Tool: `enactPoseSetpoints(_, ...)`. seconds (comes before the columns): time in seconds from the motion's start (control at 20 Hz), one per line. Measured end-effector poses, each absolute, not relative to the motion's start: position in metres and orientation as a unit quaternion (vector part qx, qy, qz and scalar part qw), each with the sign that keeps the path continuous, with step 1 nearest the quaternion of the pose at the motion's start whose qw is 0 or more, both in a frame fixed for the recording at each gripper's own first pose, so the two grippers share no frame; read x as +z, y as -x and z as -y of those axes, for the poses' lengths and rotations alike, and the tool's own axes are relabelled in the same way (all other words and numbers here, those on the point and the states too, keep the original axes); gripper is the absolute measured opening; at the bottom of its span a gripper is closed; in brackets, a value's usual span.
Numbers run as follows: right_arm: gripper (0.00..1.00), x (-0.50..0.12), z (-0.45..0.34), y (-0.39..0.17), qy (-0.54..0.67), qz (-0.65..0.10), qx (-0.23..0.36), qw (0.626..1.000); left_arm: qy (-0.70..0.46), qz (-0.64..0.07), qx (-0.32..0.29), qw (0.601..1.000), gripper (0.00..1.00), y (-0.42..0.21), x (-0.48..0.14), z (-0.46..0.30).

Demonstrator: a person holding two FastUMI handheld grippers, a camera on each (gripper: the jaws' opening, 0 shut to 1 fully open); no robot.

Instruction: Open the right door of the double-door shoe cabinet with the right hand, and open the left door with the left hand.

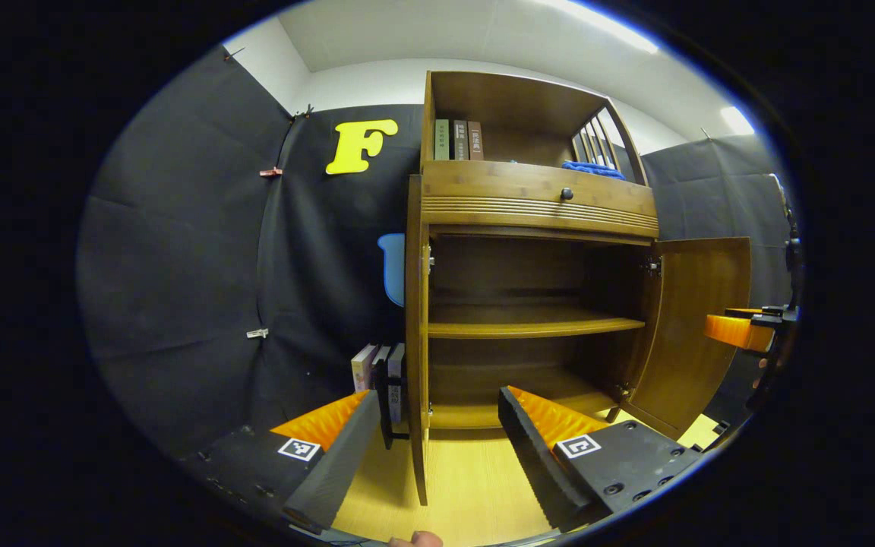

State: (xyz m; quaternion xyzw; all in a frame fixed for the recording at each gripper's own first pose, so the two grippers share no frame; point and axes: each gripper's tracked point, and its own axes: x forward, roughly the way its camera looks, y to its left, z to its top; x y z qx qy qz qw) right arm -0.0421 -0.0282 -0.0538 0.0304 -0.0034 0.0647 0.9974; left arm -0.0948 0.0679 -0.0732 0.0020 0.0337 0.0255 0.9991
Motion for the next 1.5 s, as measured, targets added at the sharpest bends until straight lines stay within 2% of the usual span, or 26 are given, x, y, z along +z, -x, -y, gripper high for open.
enactPoseSetpoints(0.05,0.98,-0.053,0.029,0.043,-0.028,0.005,0.064,0.998,-0.003,-0.032,0.024,0.999,0.98,0.094,-0.072,-0.065)
enactPoseSetpoints(0.1,1.0,-0.052,0.03,0.043,-0.026,0.007,0.062,0.998,-0.004,-0.033,0.022,0.999,0.98,0.093,-0.071,-0.064)
enactPoseSetpoints(0.15,0.98,-0.05,0.03,0.044,-0.024,0.009,0.061,0.998,-0.003,-0.032,0.021,0.999,0.98,0.092,-0.07,-0.061)
enactPoseSetpoints(0.3,1.0,-0.048,0.03,0.045,-0.026,0.013,0.059,0.998,0.003,-0.03,0.013,0.999,0.97,0.089,-0.066,-0.054)
enactPoseSetpoints(0.45,0.98,-0.05,0.03,0.046,-0.026,0.011,0.057,0.998,0.003,-0.028,0.011,1.0,0.98,0.086,-0.061,-0.052)
enactPoseSetpoints(1.45,1.0,-0.051,0.03,0.049,-0.032,0.013,0.051,0.998,0.0,-0.023,-0.03,0.999,0.97,0.077,-0.051,-0.003)
enactPoseSetpoints(1.5,0.98,-0.051,0.03,0.049,-0.032,0.013,0.05,0.998,0.0,-0.023,-0.029,0.999,0.96,0.078,-0.05,-0.003)
